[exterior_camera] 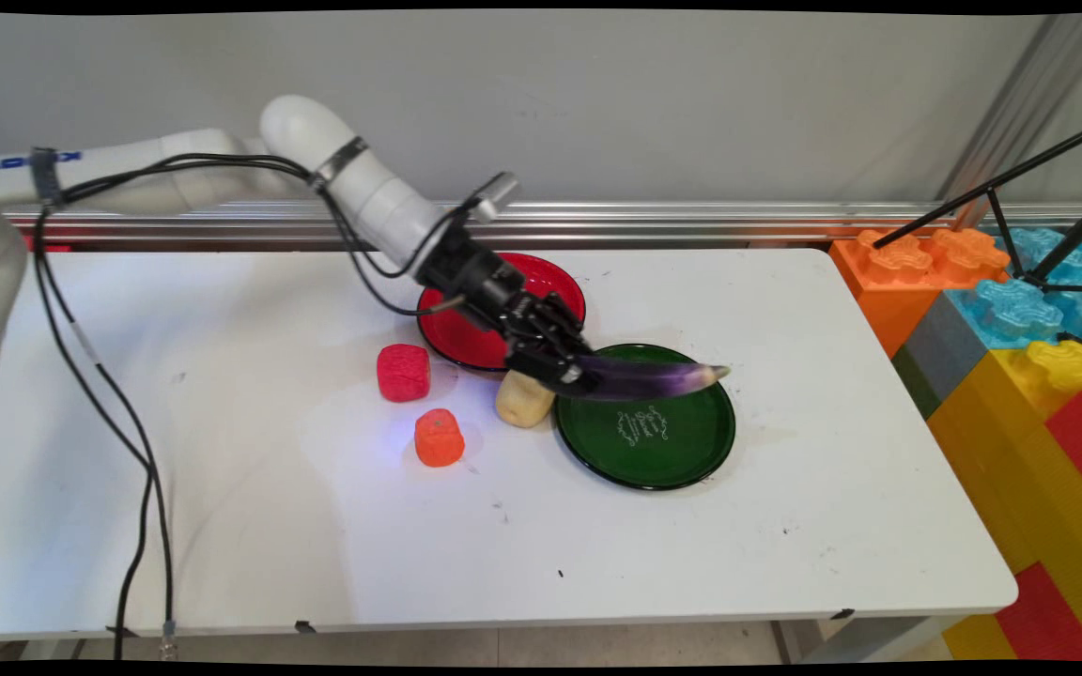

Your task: Place the picked object on the table

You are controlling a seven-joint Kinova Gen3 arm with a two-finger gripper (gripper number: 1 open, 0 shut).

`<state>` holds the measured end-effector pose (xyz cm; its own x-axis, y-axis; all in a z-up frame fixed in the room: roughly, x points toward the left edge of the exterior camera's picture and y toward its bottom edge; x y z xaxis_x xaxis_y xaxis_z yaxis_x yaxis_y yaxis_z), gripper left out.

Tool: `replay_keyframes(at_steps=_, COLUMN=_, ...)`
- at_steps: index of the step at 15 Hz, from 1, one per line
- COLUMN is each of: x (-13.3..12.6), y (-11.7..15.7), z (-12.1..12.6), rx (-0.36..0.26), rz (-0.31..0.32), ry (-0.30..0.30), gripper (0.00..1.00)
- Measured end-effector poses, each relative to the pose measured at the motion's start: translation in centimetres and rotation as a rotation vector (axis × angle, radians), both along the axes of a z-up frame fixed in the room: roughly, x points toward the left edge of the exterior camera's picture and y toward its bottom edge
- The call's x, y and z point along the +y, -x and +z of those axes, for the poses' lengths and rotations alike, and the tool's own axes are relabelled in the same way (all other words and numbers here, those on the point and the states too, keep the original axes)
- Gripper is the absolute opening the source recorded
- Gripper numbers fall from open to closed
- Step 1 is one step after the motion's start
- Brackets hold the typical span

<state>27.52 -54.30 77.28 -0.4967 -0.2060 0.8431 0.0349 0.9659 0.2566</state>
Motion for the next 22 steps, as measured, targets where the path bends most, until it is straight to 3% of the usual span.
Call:
replay_keyframes(at_steps=13, x=4.6, y=-9.0, z=1.4, rx=-0.018, rz=-0.039, ry=-0.034, gripper=0.0)
replay_keyframes(at_steps=22, x=6.0, y=-13.2, z=1.4, rx=-0.029, rz=-0.063, ry=-0.044, gripper=0.0)
